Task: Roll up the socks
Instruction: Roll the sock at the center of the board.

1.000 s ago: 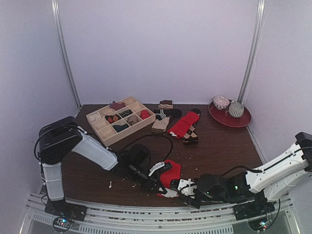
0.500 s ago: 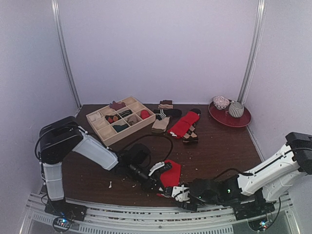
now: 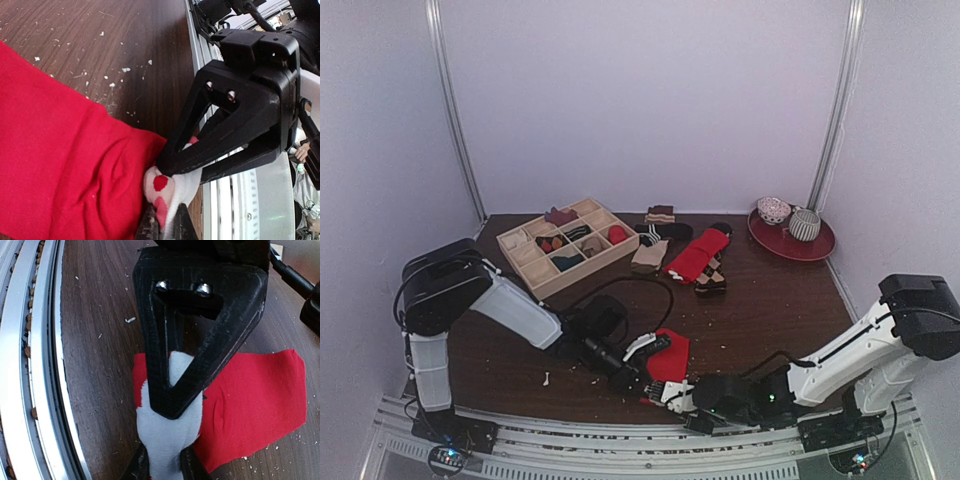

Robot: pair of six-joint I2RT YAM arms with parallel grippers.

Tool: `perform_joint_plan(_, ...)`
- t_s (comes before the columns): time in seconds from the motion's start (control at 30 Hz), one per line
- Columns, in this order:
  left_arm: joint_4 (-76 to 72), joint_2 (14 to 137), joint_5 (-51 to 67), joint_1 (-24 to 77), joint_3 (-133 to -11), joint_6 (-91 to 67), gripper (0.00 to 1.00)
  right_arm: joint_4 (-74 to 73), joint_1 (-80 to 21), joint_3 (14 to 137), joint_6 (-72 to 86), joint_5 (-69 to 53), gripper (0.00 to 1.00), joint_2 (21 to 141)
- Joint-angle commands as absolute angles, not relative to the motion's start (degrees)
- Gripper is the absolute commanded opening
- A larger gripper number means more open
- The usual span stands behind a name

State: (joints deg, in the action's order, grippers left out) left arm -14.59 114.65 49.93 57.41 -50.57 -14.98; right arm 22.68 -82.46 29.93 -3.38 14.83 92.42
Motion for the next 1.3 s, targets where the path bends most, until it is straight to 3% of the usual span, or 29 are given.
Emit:
perform_joint_plan(0.0, -2.15, 116.65, 42.07, 57.58, -46.37, -14.08, 0.13, 18.25, -81.30, 28.83, 3.48, 10.97, 0.13, 94.14)
perform_joint_plan(0.07, -1.53, 113.79, 39.11, 57.57, -46.76, -11.44, 0.25, 18.45, -80.09, 27.74, 6.64, 6.01, 0.12, 92.85)
perform_joint_plan(0.23, -8.23, 103.21, 27.13, 57.57, -44.68, -6.52, 0.25, 17.66, -74.51, 27.07, 12.48, -11.10, 0.12, 92.03)
perform_joint_plan(0.3, -13.53, 99.77, 25.26, 57.57, -42.00, -4.92, 0.31, 16.36, -72.03, 27.48, 13.71, -16.51, 0.12, 92.77)
perform_joint_plan(0.4, -20.64, 96.37, 25.55, 57.92, -38.17, -2.23, 0.41, 13.77, -68.54, 28.67, 15.29, -22.43, 0.12, 94.87)
perform_joint_plan(0.6, -32.40, 94.33, 27.44, 60.73, -32.38, 4.38, 0.49, 10.08, -64.08, 32.28, 17.50, -32.63, 0.12, 100.09)
perform_joint_plan(0.83, -31.70, 97.89, 32.95, 60.88, -34.40, 8.59, 0.53, 8.68, -61.41, 33.96, 17.68, -37.06, 0.12, 104.70)
perform_joint_plan(1.27, -24.20, 101.19, 31.82, 62.27, -33.36, 7.97, 0.47, 7.25, -58.46, 35.28, 18.29, -37.75, 0.12, 106.48)
